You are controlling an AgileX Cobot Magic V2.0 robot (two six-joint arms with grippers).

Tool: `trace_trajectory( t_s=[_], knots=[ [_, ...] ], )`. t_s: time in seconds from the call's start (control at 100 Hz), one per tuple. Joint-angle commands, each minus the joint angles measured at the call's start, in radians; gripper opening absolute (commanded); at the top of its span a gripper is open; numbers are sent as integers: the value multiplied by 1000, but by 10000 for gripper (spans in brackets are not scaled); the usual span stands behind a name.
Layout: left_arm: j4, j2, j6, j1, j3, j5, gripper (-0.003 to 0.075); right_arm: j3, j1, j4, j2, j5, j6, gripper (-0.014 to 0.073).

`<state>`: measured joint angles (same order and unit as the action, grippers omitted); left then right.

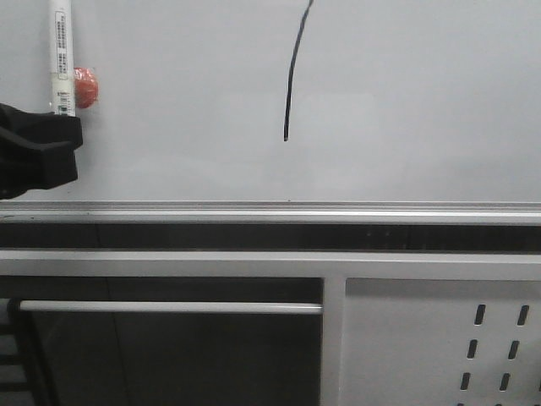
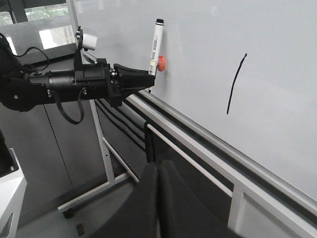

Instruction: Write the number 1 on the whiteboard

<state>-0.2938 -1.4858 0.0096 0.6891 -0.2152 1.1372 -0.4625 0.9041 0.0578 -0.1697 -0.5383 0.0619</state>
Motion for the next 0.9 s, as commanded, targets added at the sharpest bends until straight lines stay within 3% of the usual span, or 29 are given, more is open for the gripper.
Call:
trace_trajectory(
  t_s=[0.0,0.89],
  knots=[
    [4,7,-15,10,-22,227,-18,-21,-2,12,-11,71,-3,-79],
    [-21,-128,-17,10,-119,227,-18,-21,-2,12,-11,71,-3,-79]
  ],
)
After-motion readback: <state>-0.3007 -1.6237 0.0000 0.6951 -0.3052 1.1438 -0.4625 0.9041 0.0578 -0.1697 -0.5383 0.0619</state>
